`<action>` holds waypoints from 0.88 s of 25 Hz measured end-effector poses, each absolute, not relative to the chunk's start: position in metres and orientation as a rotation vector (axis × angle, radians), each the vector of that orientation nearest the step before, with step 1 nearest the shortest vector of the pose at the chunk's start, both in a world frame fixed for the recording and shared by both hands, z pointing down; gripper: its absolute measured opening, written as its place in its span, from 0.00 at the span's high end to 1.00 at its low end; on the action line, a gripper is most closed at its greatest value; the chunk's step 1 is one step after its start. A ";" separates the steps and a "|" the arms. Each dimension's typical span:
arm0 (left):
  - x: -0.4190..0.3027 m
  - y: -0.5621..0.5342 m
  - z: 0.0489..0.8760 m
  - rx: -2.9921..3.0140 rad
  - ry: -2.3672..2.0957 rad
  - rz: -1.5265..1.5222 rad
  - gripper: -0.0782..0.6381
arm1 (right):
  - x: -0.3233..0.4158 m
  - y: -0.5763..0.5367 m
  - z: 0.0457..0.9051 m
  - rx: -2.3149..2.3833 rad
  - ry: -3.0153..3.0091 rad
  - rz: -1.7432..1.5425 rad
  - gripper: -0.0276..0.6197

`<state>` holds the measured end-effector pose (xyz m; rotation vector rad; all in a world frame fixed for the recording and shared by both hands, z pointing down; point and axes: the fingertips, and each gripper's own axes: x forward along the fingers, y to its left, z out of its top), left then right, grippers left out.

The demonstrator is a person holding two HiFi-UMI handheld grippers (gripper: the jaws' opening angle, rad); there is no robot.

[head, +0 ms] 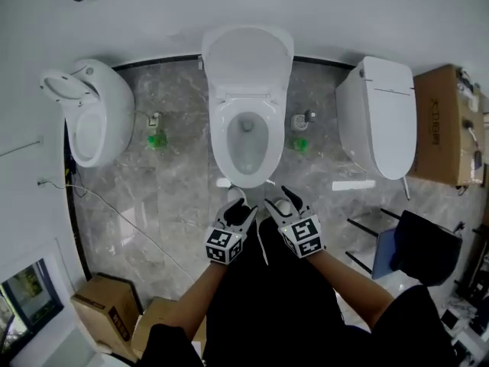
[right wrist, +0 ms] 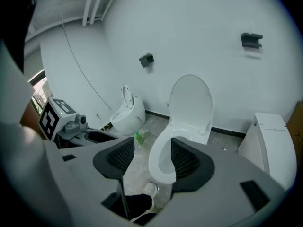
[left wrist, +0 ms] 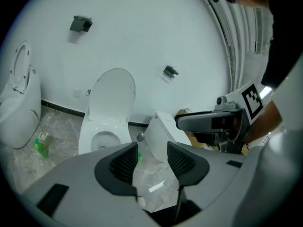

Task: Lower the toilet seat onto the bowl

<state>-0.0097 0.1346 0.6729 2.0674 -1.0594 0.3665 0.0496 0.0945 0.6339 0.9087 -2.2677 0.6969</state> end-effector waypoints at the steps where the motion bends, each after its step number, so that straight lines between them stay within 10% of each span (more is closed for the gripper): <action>1: -0.010 0.136 0.650 2.074 -1.074 0.347 0.62 | 0.049 0.098 0.610 0.904 -2.295 0.693 0.57; 22: -0.070 0.138 0.326 2.279 -1.486 -0.123 0.67 | 0.109 0.092 0.326 1.265 -2.598 0.459 0.60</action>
